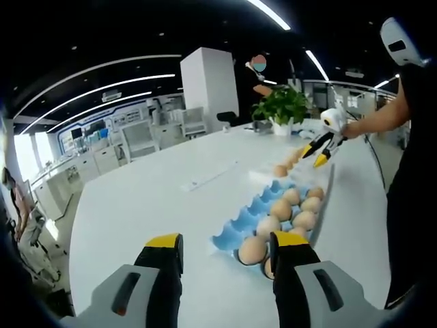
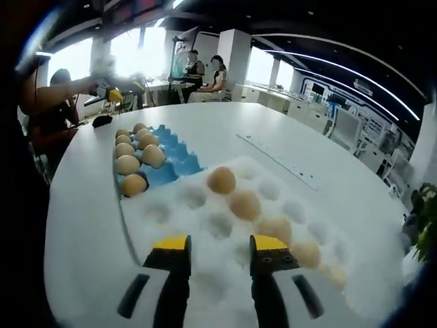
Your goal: Place the egg into an empty slot of the egg tray after lifting it from the table, then release the egg inside the slot.
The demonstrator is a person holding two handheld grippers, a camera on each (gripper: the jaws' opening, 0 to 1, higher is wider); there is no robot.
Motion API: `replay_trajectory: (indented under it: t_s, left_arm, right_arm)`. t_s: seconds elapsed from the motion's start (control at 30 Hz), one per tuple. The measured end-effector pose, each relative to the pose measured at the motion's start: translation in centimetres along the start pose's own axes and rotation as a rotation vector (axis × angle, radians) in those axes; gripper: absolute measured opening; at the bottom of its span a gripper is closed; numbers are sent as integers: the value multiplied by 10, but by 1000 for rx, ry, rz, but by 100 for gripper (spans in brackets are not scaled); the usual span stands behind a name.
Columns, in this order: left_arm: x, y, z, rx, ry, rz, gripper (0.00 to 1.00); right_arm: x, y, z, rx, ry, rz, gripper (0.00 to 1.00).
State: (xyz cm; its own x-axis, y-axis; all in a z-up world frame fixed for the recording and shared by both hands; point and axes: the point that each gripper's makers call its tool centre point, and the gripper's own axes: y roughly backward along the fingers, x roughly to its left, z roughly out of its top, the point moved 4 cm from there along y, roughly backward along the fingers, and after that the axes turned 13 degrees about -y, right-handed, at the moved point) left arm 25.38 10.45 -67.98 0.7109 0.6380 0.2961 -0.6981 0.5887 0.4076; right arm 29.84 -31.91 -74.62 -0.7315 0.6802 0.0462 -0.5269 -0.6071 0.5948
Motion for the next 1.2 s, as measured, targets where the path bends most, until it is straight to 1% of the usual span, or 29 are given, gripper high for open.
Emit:
replay_trajectory:
  t_s: [0.07,0.2,0.27,0.4,0.47,0.5,0.53,0.57,0.6,0.63,0.67,0.7,0.77,0.8,0.87,0.9,0.93,0.97,1.0,1.07,1.13,1.17,1.2]
  left_arm:
    - [0,0,0,1,1,-2,51]
    - [0,0,0,-1,2,-3,51]
    - [0,0,-1,1,0,-5,51]
    - [0,-1,0,2,-1,-3,51]
    - [0,-1,0,1,1,-4,51]
    - [0,-1,0,2,-1,-4,51]
    - [0,-1,0,3,-2,-5,51]
    - [0,-1,0,2,0,-6,51]
    - [0,-1,0,2,0,-5,51]
    - [1,-1,0,2,-1,-5,51]
    - [1,-1,0,2,-1,-5,51]
    - [1,-1,1,1,-1,-4,51]
    - [1,0,1,3,-1,-3,51]
    - [2,0,1,3,-1,-4,51]
    - [2,0,1,1,-1,-2,51]
    - [2,0,2,1,-1,-2,51]
    - [2,0,2,3,-1,-2,51]
    - [2,0,2,5,-3,-2,51]
    - [1,0,2,4,-3,-3,51]
    - [1,-1,4,0,-5,-5,51]
    - [1,-1,4,3,-6,-4,51]
    - [1,-1,4,3,-6,-4,51]
    - [2,-1,5,2,-7,-3,51]
  right_arm:
    - [-9,7,-4,-2,-21,-34,35]
    - [-22,17,-13,3,-36,-78,34]
    - [-32,23,-21,19,-58,-106,34]
    - [-43,31,-28,17,-79,-148,34]
    - [-52,36,-30,11,-96,-187,34]
    - [-55,38,-30,-6,-122,-199,33]
    - [-57,39,-29,-23,-135,-208,31]
    - [-63,42,-26,-50,-145,-230,31]
    - [-67,44,-25,-49,-145,-246,32]
    - [-71,45,-24,-63,-177,-256,32]
    - [-73,46,-23,-79,-188,-257,32]
    - [-78,49,-24,-72,-192,-283,32]
    - [-83,49,-29,-44,-185,-308,32]
    - [-84,49,-34,-17,-191,-314,32]
    - [-87,47,-41,8,-200,-318,31]
    - [-87,46,-47,38,-217,-316,31]
    - [-86,45,-43,-4,-243,-308,30]
    - [-86,45,-45,2,-308,-308,29]
    - [-86,44,-46,5,-324,-306,29]
    - [-89,44,-45,-1,-313,-304,29]
    - [-90,43,-46,8,-365,-297,29]
    - [-90,43,-46,18,-375,-295,29]
    - [-90,43,-45,24,-364,-293,29]
